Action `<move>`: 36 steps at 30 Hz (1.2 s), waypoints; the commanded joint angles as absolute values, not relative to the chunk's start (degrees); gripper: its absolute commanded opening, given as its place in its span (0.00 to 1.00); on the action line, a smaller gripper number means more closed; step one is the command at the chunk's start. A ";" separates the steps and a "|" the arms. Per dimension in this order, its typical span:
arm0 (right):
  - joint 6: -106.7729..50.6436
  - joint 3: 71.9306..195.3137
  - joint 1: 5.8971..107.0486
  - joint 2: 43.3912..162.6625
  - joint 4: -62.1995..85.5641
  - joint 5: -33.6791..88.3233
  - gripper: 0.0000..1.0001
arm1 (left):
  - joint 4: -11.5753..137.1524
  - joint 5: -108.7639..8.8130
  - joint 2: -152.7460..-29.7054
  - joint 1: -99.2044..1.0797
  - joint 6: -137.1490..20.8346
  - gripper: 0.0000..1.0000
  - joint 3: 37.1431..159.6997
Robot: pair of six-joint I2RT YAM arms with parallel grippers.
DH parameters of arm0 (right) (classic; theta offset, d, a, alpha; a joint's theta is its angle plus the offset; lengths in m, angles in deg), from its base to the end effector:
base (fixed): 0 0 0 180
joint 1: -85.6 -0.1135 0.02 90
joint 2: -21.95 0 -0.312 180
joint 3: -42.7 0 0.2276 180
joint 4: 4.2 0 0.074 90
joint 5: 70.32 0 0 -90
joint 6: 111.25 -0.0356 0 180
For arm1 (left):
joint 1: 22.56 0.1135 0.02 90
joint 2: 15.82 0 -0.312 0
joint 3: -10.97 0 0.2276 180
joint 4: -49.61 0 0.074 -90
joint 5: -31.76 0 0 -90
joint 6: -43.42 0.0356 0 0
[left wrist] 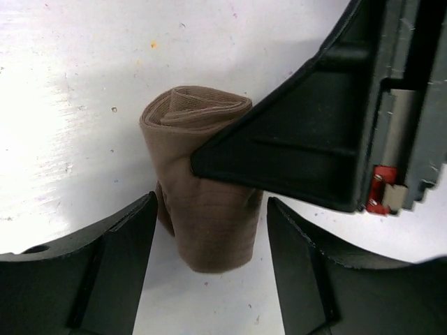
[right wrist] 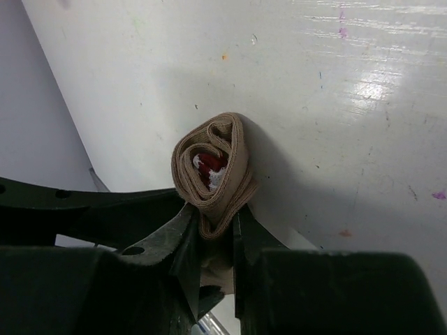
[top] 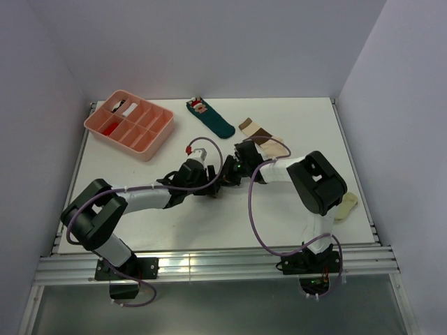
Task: Roll the socks
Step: Pick up the sock at the center of the board.
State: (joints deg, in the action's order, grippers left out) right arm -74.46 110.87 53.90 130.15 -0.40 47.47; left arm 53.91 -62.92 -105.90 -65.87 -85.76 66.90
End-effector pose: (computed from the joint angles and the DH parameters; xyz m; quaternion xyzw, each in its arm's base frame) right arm 0.3042 0.2074 0.1904 0.0741 0.8949 0.4199 0.1317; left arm 0.2163 -0.1999 0.2297 0.0147 0.8998 -0.2588 0.3509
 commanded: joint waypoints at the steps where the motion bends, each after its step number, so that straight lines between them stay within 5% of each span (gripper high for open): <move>1: -72.40 112.30 52.91 129.79 4.93 44.12 0.00 | 56.10 -65.26 -108.28 -66.68 -84.72 0.68 69.66; 14: -73.02 113.27 51.94 129.96 6.34 43.50 0.00 | 63.31 -69.66 -116.27 -71.69 -85.77 0.53 74.24; 17: -73.19 113.45 51.85 129.96 6.34 43.50 0.00 | 64.10 -69.66 -117.42 -72.92 -86.65 0.41 73.54; 22: -73.63 113.01 51.50 130.05 5.47 44.46 0.00 | 64.72 -70.54 -118.13 -73.01 -86.83 0.01 73.54; 25: -74.42 112.31 51.50 129.26 3.62 45.52 0.03 | 64.72 -70.98 -117.25 -72.93 -86.74 0.01 73.54; 28: -73.55 113.00 51.93 127.33 4.23 45.43 0.16 | 64.72 -71.33 -114.62 -72.31 -86.22 0.01 73.01; 32: -72.41 114.41 53.42 122.51 6.51 44.91 0.49 | 64.72 -70.20 -109.88 -70.56 -84.99 0.01 72.13; 36: -71.00 116.87 56.24 118.55 10.20 43.59 0.71 | 64.72 -69.75 -106.44 -68.62 -83.41 0.01 71.34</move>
State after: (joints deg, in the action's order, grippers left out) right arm -72.80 113.08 54.18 124.18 8.10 44.50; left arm 62.50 -71.41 -110.03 -69.98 -84.93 72.25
